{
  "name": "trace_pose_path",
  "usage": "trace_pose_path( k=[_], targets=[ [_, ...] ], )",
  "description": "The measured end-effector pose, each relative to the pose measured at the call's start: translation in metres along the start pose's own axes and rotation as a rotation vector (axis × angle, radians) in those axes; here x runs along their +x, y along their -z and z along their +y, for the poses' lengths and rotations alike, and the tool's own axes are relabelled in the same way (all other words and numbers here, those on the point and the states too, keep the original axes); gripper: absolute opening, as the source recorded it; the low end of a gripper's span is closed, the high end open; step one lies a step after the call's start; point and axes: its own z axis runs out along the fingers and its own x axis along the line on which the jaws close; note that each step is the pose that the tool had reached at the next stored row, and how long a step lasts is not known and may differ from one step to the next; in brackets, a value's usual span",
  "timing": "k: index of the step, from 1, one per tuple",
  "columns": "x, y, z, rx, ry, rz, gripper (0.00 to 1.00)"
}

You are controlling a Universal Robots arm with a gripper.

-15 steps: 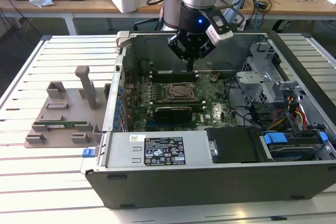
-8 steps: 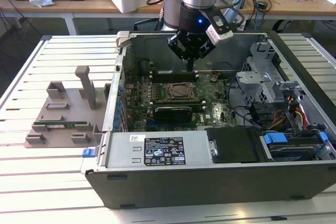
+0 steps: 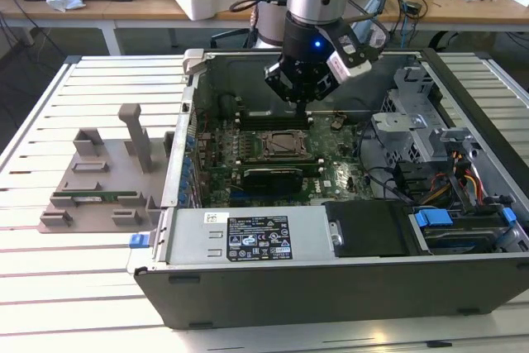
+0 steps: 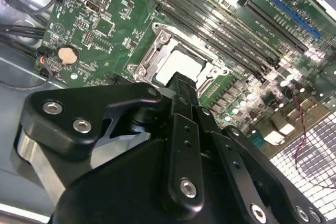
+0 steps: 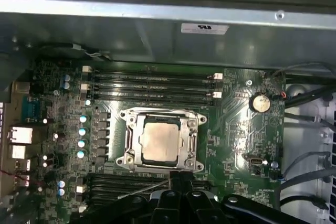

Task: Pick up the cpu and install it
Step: 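Install the second cpu locking lever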

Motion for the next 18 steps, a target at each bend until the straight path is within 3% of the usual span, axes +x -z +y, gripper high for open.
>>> trace_pose_path(
  k=[1, 2, 5, 6, 7, 11, 15, 18],
  targets=[
    [0.0019, 0.0001, -0.0089, -0.0463, 0.001, -0.0021, 0.11],
    [0.0027, 0.0002, -0.012, -0.0726, 0.001, -0.0032, 0.11],
    [0.0043, 0.0002, -0.0174, -0.1212, 0.002, -0.0055, 0.11],
    [0.0048, 0.0001, -0.0188, -0.1301, 0.002, -0.0059, 0.11],
    [0.0053, -0.0006, -0.0204, -0.1349, 0.002, -0.0061, 0.11],
    [0.0096, -0.0082, -0.0282, -0.1345, 0.002, -0.006, 0.11],
    [0.0212, -0.0203, -0.0432, -0.1331, 0.002, -0.0058, 0.11],
    [0.0291, -0.0284, -0.049, -0.1332, 0.002, -0.0055, 0.11]
  ],
)
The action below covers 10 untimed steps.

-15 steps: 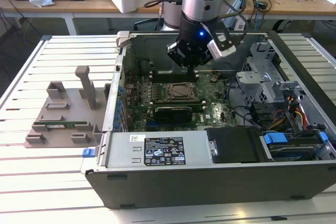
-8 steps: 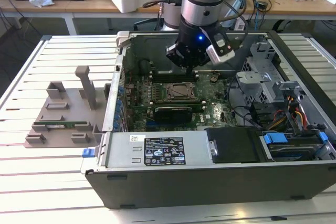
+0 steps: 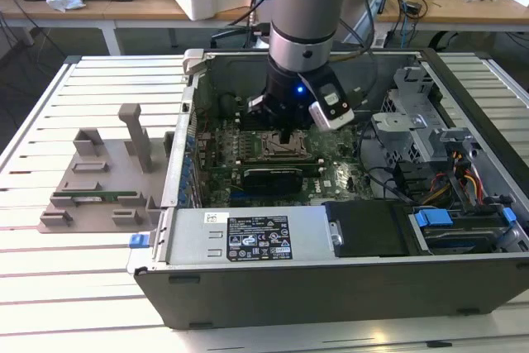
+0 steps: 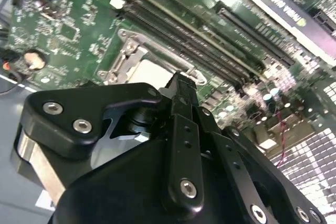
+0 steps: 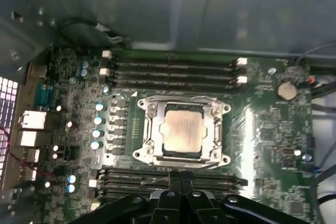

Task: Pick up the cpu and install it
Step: 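Install the second cpu locking lever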

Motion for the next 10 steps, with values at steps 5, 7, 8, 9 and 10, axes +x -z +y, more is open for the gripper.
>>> trace_pose_path(
  k=[5, 7, 8, 9, 10],
  targets=[
    [0.0143, -0.0131, -0.0021, 0.0002, 0.0, 0.0002, 0.11],
    [0.0226, -0.0207, -0.0031, 0.0001, 0.0, 0.0002, 0.11],
    [0.0254, -0.024, -0.0036, 0.0001, 0.0, 0.0003, 0.11],
    [0.0273, -0.0264, -0.0041, 0.0001, 0.001, 0.0004, 0.11],
    [0.0298, -0.0306, -0.0048, 0.0002, 0.001, 0.0006, 0.11]
  ],
)
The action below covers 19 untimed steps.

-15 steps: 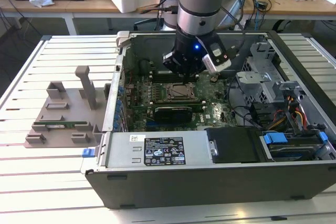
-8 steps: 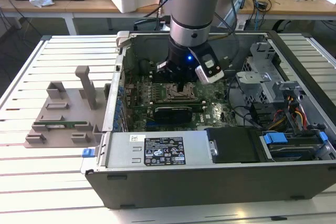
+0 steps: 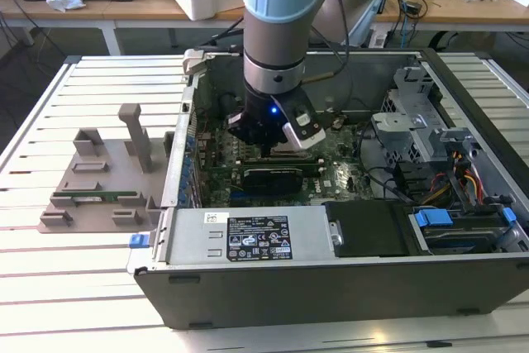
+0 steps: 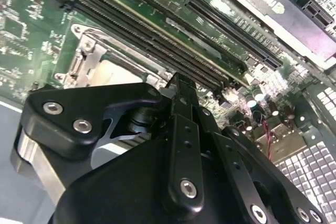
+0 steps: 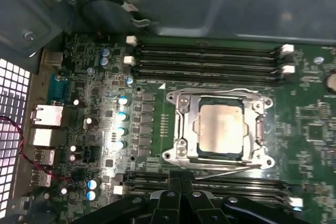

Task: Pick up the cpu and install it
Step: 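Install the second cpu locking lever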

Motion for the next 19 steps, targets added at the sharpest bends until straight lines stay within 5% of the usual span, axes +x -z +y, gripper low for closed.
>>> trace_pose_path(
  k=[9, 14, 19],
  targets=[
    [0.0053, -0.0164, -0.0013, 0.0003, 0.014, 0.0027, 0.11],
    [0.0054, -0.0274, 0.0119, -0.0015, 0.04, 0.0073, 0.11],
    [0.0064, -0.0261, 0.0121, -0.0016, 0.042, 0.0019, 0.11]
  ],
)
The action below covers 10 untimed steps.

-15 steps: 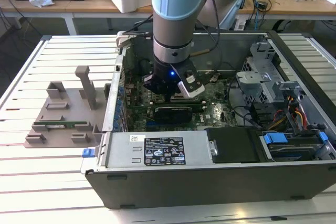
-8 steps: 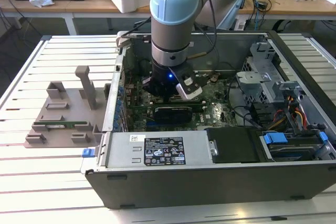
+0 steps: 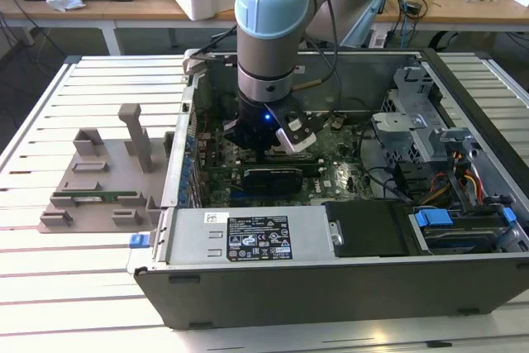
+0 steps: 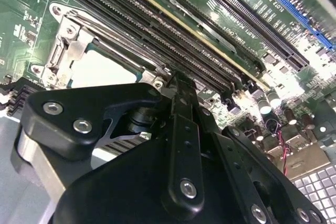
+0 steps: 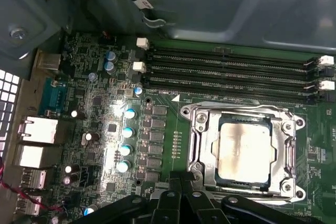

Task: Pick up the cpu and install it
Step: 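Install the second cpu locking lever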

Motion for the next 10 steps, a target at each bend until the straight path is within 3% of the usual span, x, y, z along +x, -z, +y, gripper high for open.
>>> trace_pose_path(
  k=[7, 10],
  targets=[
    [-0.0022, 0.0071, 0.0031, 0.0002, 0.0, -0.0003, 0.11],
    [-0.0143, 0.0058, 0.0117, 0.0086, 0.0, 0.0005, 0.11]
  ],
)
